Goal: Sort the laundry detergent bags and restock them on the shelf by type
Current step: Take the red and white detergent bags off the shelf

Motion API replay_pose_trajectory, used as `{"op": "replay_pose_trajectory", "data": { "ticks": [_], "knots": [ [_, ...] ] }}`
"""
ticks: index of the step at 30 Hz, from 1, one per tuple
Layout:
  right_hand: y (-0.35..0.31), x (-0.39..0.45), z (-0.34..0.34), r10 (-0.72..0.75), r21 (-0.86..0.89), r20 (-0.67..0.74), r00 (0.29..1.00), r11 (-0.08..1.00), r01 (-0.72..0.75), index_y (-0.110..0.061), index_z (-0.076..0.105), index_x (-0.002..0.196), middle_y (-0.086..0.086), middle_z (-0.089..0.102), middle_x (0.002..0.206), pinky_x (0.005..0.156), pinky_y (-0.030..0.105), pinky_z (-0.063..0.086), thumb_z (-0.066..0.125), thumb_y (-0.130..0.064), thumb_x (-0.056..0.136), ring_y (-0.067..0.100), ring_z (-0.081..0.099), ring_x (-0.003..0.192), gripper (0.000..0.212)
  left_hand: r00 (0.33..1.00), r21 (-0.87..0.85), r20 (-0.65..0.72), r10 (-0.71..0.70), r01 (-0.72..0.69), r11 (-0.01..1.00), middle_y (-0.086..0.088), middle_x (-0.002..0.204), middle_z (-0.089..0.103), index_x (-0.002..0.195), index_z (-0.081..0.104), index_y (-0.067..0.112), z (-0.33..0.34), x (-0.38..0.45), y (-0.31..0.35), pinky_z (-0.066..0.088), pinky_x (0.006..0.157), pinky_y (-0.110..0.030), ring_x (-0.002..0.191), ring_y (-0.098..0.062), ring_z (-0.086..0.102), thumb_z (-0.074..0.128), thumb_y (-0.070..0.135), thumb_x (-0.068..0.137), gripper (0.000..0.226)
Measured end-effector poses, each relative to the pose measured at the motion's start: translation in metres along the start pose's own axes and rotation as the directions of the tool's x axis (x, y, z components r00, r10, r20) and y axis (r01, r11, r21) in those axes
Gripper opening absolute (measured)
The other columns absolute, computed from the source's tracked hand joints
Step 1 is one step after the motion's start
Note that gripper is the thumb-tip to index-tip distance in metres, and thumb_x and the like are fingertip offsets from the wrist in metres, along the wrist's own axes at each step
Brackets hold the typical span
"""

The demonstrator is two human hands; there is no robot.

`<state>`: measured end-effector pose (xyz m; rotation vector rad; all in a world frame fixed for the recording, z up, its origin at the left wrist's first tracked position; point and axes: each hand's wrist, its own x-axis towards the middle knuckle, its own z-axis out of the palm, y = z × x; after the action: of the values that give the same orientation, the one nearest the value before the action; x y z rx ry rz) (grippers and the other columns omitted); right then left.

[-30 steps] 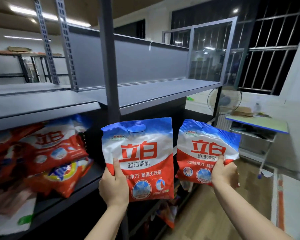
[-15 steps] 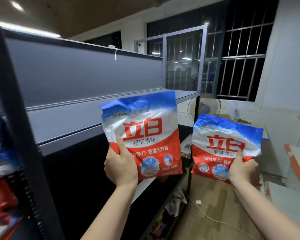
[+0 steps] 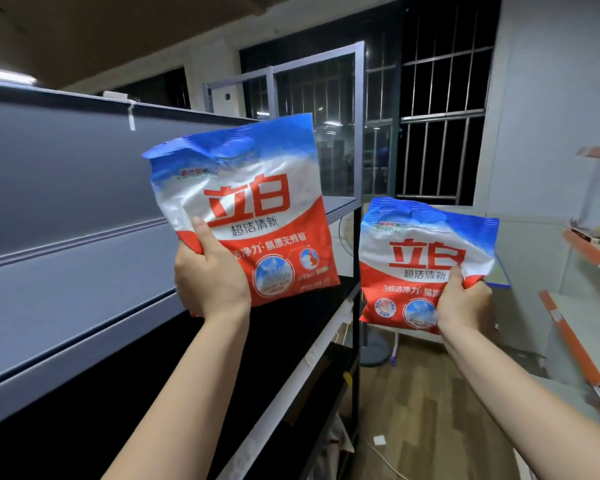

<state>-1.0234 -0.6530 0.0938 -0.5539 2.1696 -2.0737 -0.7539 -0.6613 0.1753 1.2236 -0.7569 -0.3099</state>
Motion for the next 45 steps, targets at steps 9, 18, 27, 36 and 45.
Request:
{"op": "replay_pose_trajectory", "data": {
  "ticks": [9, 18, 27, 36, 45],
  "knots": [
    [-0.003, 0.137, 0.098, -0.091, 0.045, 0.081, 0.993, 0.995, 0.088, -0.013, 0.052, 0.086, 0.011, 0.067, 0.095, 0.079, 0.04, 0.048, 0.044, -0.05, 0.095, 0.031, 0.063, 0.084, 0.039, 0.986, -0.022, -0.169, 0.008, -0.012, 1.0, -0.005, 0.112, 0.067, 0.106, 0.065, 0.02, 0.14, 0.009, -0.014, 0.039, 0.081, -0.031, 0.105, -0.03, 0.058, 0.034, 0.051, 0.097, 0.045],
    [-0.045, 0.256, 0.192, -0.2, 0.181, 0.278, 0.939, 0.971, 0.153, -0.011, 0.062, 0.097, 0.001, 0.055, 0.086, 0.06, 0.025, 0.029, 0.045, -0.043, 0.098, 0.018, 0.049, 0.077, 0.036, 0.935, 0.02, -0.349, 0.059, -0.055, 0.998, 0.004, 0.119, 0.064, 0.116, 0.06, 0.027, 0.274, 0.035, 0.002, 0.038, 0.086, -0.027, 0.111, -0.024, 0.057, 0.032, 0.05, 0.097, 0.042],
    [-0.068, 0.311, 0.309, -0.255, 0.351, 0.379, 0.89, 0.929, 0.116, -0.019, 0.058, 0.093, -0.006, 0.061, 0.088, 0.069, 0.026, 0.042, 0.046, -0.049, 0.095, 0.014, 0.057, 0.074, 0.032, 0.907, 0.091, -0.407, 0.11, -0.08, 0.993, 0.006, 0.117, 0.064, 0.115, 0.06, 0.026, 0.376, 0.083, -0.003, 0.035, 0.081, -0.025, 0.109, -0.021, 0.058, 0.031, 0.047, 0.098, 0.04],
    [-0.09, 0.351, 0.427, -0.29, 0.418, 0.449, 0.845, 0.904, 0.088, -0.022, 0.059, 0.094, -0.009, 0.061, 0.086, 0.074, 0.03, 0.047, 0.047, -0.049, 0.095, 0.011, 0.059, 0.072, 0.029, 0.924, 0.214, -0.381, -0.033, 0.123, 0.969, -0.008, 0.129, 0.057, 0.124, 0.055, 0.013, 0.476, 0.167, -0.048, 0.037, 0.094, -0.033, 0.117, -0.03, 0.052, 0.029, 0.039, 0.101, 0.044],
    [-0.112, 0.362, 0.536, -0.243, 0.462, 0.609, 0.755, 0.883, -0.088, -0.025, 0.059, 0.093, -0.007, 0.065, 0.086, 0.075, 0.033, 0.053, 0.051, -0.044, 0.093, 0.014, 0.064, 0.075, 0.02, 0.961, 0.408, -0.105, -0.256, 0.276, 0.87, -0.02, 0.155, 0.014, 0.15, 0.004, 0.003, 0.545, 0.25, -0.091, 0.017, 0.114, -0.045, 0.141, -0.037, 0.02, 0.048, 0.03, 0.095, 0.075]
  ]
}}
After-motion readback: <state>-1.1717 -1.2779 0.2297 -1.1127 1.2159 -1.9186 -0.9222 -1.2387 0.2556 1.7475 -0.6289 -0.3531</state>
